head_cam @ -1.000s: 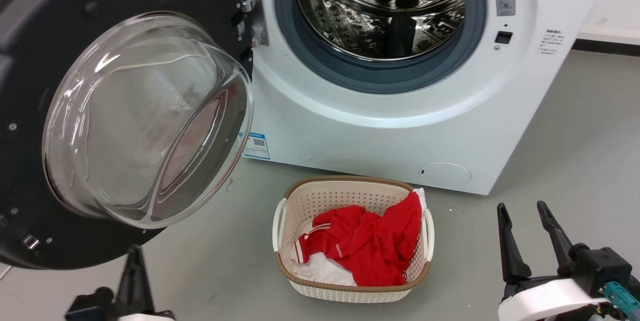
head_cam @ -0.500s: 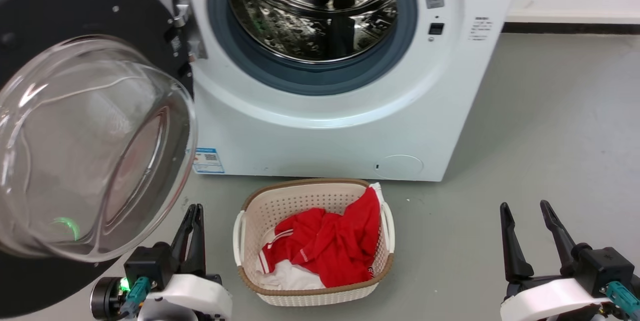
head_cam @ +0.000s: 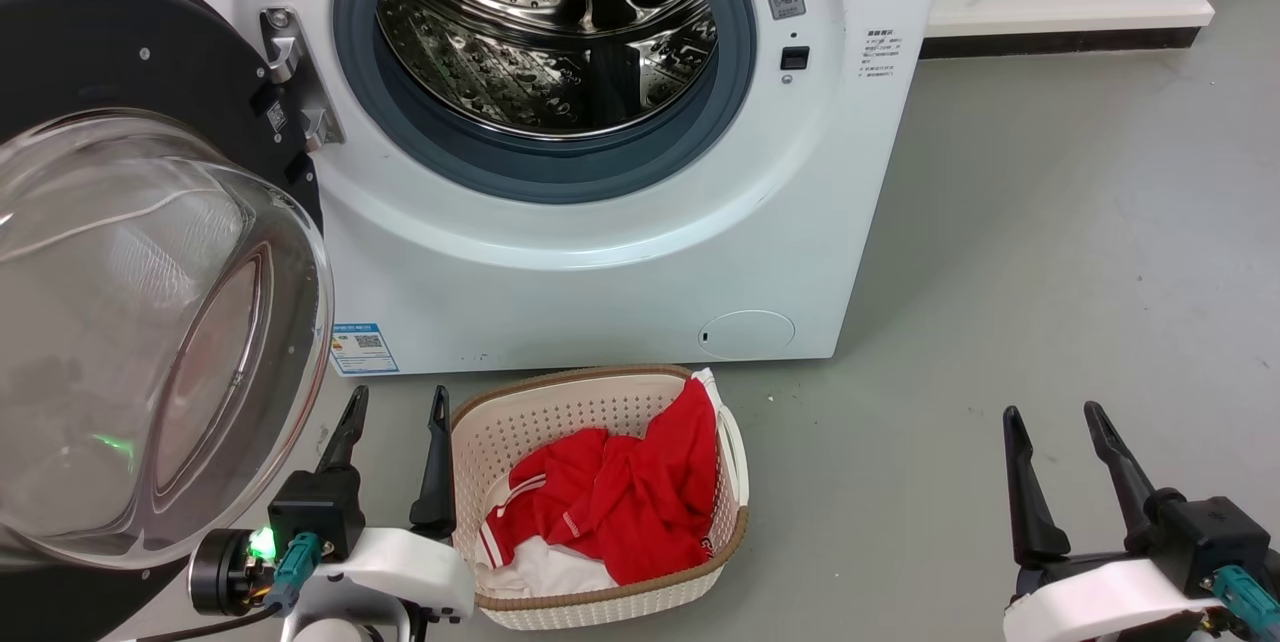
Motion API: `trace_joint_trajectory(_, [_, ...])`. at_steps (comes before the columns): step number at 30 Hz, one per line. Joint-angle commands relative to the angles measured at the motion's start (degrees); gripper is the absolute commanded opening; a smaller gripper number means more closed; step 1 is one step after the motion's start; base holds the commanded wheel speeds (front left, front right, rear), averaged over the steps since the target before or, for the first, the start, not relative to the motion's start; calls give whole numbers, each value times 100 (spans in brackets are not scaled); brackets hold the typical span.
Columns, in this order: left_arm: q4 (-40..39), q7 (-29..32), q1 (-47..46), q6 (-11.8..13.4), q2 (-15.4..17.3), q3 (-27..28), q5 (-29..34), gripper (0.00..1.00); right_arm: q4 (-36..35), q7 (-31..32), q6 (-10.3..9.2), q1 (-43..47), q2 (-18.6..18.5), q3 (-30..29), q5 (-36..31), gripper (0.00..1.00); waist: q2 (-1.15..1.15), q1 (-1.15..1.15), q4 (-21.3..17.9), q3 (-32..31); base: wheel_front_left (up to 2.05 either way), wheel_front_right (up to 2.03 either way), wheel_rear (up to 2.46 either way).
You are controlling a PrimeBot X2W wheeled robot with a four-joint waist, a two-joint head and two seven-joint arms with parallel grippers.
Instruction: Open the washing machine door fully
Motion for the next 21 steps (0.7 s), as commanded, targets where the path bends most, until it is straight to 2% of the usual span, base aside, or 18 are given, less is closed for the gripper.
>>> trace_joint_trajectory(1, [-32,-14,-54,26,-12,4,59,100,-32,0,-4,83,11,-3,0,100,0,0,-12,-12,0,0,0])
trace_joint_trajectory(21, [-271,-14,312,189,-106,203,145,100,-109,27,-4,147,11,80,-20,100,0,0,78,-66,0,0,0])
